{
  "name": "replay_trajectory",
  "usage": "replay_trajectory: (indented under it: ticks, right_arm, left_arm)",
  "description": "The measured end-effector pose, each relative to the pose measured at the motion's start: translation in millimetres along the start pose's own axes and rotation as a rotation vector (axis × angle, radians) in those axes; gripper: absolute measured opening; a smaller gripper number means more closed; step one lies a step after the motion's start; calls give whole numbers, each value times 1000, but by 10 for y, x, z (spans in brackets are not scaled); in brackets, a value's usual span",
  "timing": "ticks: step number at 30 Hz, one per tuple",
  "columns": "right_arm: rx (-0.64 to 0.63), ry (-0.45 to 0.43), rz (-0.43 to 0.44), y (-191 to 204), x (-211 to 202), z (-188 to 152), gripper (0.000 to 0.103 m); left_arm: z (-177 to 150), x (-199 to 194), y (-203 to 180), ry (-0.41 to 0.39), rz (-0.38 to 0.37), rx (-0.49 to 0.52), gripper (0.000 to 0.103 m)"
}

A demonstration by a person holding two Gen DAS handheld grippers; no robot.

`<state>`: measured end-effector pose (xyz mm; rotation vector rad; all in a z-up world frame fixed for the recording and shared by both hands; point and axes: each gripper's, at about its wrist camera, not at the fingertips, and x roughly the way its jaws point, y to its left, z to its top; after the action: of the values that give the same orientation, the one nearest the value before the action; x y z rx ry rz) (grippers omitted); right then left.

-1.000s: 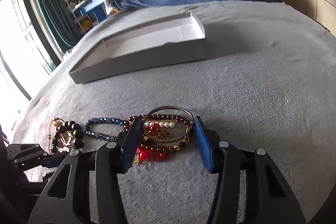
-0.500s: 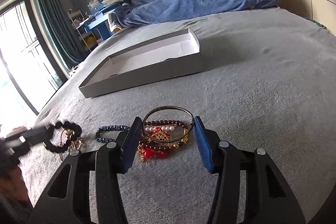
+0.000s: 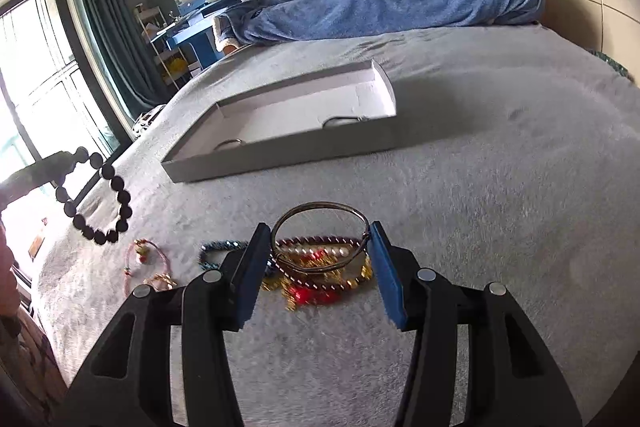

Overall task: Organize jewelry
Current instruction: 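Grasp the dark bead bracelet with the left tool while the right tool grasps the silver bangle, then carry the bead bracelet and silver bangle into the tray and open both tools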

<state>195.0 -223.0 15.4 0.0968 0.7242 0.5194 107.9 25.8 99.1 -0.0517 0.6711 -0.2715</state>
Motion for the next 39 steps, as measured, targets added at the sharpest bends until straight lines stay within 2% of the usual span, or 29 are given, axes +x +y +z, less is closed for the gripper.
replay_trajectory:
  ticks: [10,18,29,39]
  right_arm:
    - [-116,-28,-13,263,-223,664,50]
    - [-122,-38,-14,265,-186,1088,50]
    - [-78,-13,3,215,393,1404,50]
    - [-63,37,2,101,987,1515,50]
  left_arm:
    - [542,-10,105,-28,-18,-41,15]
    - [930,68,141,-61,-13,-40,15]
    - [1095,573,322,-20,10,-77,15]
    - [1148,1145,465,39,15,-71,15]
